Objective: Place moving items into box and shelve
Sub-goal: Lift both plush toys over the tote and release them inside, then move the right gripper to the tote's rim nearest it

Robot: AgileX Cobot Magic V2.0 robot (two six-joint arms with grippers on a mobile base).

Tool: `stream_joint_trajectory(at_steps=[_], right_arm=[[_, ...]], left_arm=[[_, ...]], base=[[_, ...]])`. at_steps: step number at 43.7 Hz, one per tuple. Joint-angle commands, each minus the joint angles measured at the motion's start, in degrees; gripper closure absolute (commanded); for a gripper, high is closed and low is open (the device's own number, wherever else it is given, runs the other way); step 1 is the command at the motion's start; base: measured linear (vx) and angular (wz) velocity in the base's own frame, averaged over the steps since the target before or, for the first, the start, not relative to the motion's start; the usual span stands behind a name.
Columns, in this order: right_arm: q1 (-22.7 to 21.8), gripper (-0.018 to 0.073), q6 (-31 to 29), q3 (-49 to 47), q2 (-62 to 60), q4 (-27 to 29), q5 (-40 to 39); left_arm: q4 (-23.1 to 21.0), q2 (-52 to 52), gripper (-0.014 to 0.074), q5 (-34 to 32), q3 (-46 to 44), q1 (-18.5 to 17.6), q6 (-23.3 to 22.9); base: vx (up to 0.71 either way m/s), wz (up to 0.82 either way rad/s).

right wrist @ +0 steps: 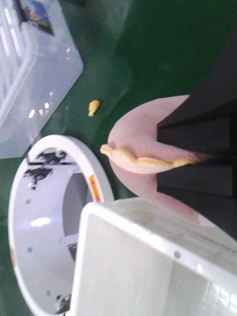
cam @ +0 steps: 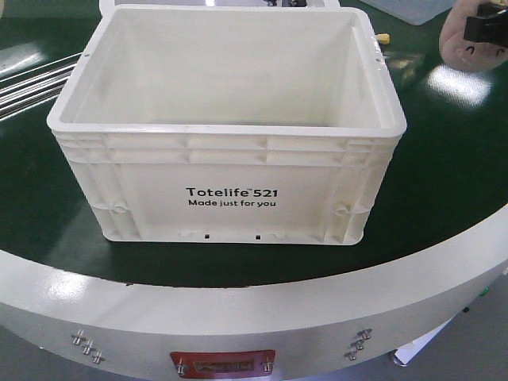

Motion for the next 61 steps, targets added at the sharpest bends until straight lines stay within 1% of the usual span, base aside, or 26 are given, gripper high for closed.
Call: stream_joint_trajectory(at_steps=[1, 6, 12, 13, 17, 23, 28, 30, 32, 35, 39, 40, 45, 52, 58, 61], right_arm=[[1.39, 0.0565, -5.85, -1.65, -2.30, 6.13, -3.50], [5.73, 0.0564, -12.28, -1.65, -2.30, 9.72, -3.77], [12.16, 0.0564, -15.76, -1.65, -1.80, 12.70, -4.68], [23.27, 0.0561, -18.11, -1.59, 0.72, 12.69, -10.46], [25.60, 0.0552, -18.30, -1.59, 1.81, 12.80, -13.66], [27.47, 0.0498, -18.32, -1.59, 2.55, 12.80, -15.55], [27.61, 0.0393, -18.37, -1.59, 2.67, 12.87, -15.88], [27.61, 0.0343, -18.37, -1.59, 2.67, 12.87, -15.88], [27.61, 0.0275, -18.37, -1.59, 2.67, 12.87, -15.88], [27.61, 0.0179, -18.32, -1.59, 2.67, 12.92, -16.10], [27.61, 0.0050, -18.32, -1.59, 2.67, 12.92, -16.63], [27.61, -0.0157, -18.32, -1.59, 2.67, 14.65, -19.04], [27.49, -0.0165, -18.32, -1.59, 2.67, 14.57, -18.74], [27.43, -0.0143, -18.32, -1.59, 2.67, 14.53, -19.19], [27.43, -0.0116, -18.32, -1.59, 2.67, 14.53, -21.27], [27.43, -0.0103, -18.32, -1.59, 2.67, 14.53, -22.33]], left_arm=[[-0.04, -1.73, 0.0605, -5.35, -1.62, -3.21, -0.07], [-0.04, -1.33, 0.0605, -6.01, -1.62, -7.16, -0.07], [0.09, -0.48, 0.0605, -7.92, -1.62, -12.27, -0.07], [5.52, 2.55, 0.0603, -11.55, -1.62, -19.70, -0.07], [5.87, 3.87, 0.0594, -13.57, -1.62, -20.86, -0.07], [5.52, 5.06, 0.0528, -14.83, -1.62, -21.31, -0.64], [5.52, 5.65, 0.0429, -14.96, -1.62, -21.31, -0.69], [5.52, 5.93, 0.0371, -14.87, -1.62, -21.31, -0.69], [5.52, 6.11, 0.0318, -14.70, -1.62, -21.31, -0.69], [5.52, 6.47, 0.0216, -14.57, -1.62, -21.31, -0.69], [5.52, 6.63, 0.0121, -14.57, -1.62, -21.31, -0.69], [5.52, 6.75, -0.0013, -14.81, -1.62, -21.31, -0.69], [5.52, 6.62, -0.0011, -14.32, -1.62, -21.31, -0.69], [5.52, 5.43, 0.0011, -12.41, -1.62, -20.41, -0.69], [5.52, 3.88, 0.0022, -8.60, -1.62, -17.66, -0.53], [5.52, 2.88, 0.0022, -6.31, -1.62, -15.49, -0.53]], base=[[0.00, 0.00], [0.00, 0.00], [0.00, 0.00], [0.00, 0.00], [0.00, 0.00], [0.00, 0.00], [0.00, 0.00], [0.00, 0.00], [0.00, 0.00], [0.00, 0.00], [0.00, 0.00], [0.00, 0.00], [0.00, 0.00], [0.00, 0.00], [0.00, 0.00], [0.00, 0.00]])
